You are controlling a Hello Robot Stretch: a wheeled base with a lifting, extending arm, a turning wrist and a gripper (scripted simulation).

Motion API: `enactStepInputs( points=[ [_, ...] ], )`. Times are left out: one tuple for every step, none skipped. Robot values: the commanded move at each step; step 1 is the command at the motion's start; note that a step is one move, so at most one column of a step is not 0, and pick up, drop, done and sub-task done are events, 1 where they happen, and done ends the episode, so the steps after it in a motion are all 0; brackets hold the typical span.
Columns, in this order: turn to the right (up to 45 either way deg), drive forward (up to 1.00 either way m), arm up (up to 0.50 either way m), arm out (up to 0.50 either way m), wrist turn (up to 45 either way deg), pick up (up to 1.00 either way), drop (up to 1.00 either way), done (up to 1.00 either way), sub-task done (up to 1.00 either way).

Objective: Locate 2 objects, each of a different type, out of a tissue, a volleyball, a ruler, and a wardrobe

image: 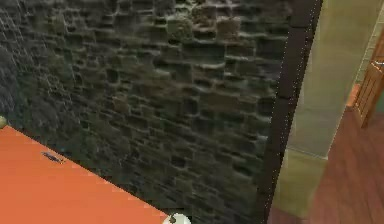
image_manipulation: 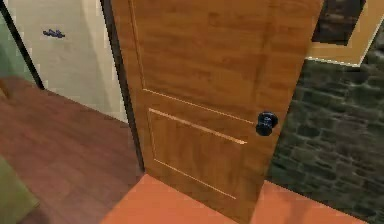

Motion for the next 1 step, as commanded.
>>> enactStepInputs(
  points=[
    [45.0,0.0,0.0,0.0,0.0,0.0,0.0,0.0,0.0]
  ],
)
